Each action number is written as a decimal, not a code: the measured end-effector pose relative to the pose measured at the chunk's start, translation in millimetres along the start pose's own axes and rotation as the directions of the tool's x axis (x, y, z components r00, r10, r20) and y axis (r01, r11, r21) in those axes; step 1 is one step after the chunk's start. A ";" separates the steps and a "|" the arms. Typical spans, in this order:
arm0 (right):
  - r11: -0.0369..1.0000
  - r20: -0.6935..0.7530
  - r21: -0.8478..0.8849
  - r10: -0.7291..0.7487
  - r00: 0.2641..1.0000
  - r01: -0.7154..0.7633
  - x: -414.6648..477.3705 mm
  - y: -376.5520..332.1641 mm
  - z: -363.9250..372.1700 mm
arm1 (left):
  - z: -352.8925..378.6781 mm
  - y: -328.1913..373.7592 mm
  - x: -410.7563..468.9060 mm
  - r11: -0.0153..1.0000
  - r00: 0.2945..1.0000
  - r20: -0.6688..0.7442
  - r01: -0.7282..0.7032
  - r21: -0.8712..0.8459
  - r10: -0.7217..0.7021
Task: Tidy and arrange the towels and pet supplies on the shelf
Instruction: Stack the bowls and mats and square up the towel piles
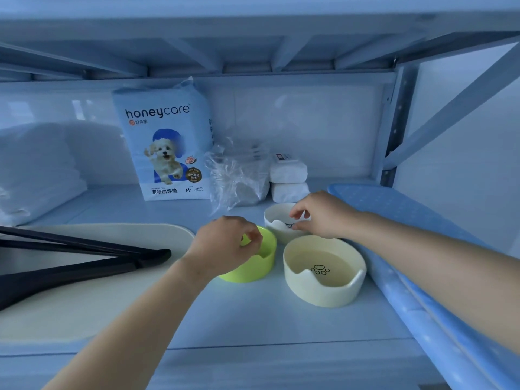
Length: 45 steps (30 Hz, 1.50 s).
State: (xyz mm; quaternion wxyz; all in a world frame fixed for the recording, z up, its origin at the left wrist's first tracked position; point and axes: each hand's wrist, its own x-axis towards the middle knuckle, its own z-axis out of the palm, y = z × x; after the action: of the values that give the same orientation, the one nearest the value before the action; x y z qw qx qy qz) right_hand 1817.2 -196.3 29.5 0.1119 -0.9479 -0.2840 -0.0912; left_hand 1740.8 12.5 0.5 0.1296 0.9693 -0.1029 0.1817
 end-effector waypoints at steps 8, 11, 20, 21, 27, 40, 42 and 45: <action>0.998 0.041 0.055 0.013 0.999 -0.016 9.4 -0.1 7.9 | 13.5 -16.4 10.0 0.981 0.987 0.060 0.155 -0.119 -0.149; 0.998 0.040 0.064 0.014 0.999 -0.017 9.7 -0.4 6.2 | 10.5 -21.8 11.9 0.968 0.995 0.055 0.097 -0.233 -0.087; 0.995 0.067 0.094 0.022 0.997 -0.029 15.9 2.4 9.9 | 18.2 -40.1 26.7 0.973 0.993 0.119 0.017 -0.232 0.011; 0.994 0.069 0.100 0.023 0.997 -0.030 16.0 2.7 10.3 | 19.3 -41.6 29.6 0.975 0.993 0.120 0.027 -0.221 0.000; 0.991 0.068 0.118 0.057 0.996 -0.065 19.4 5.0 13.9 | 26.2 -50.1 45.3 0.979 0.989 0.111 0.119 -0.164 -0.101; 0.973 0.090 0.214 0.063 0.994 -0.081 21.4 8.4 17.3 | 47.5 -52.6 60.3 0.964 0.943 -0.331 -0.060 -0.258 -0.030; 0.971 0.092 0.224 0.063 0.994 -0.083 21.2 9.1 19.5 | 47.0 -52.7 57.9 0.969 0.963 -0.267 -0.103 -0.222 0.041; 0.959 0.067 0.264 0.085 0.994 -0.100 21.7 10.8 28.7 | 43.7 -56.5 57.2 0.982 0.984 -0.124 -0.143 -0.123 0.127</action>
State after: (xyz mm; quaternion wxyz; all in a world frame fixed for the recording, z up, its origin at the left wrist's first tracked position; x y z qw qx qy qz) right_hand 1844.2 -186.2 5.4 0.2348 -0.9385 -0.2522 -0.0205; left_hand 1821.2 44.7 -29.3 0.1863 0.9373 -0.1725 0.2389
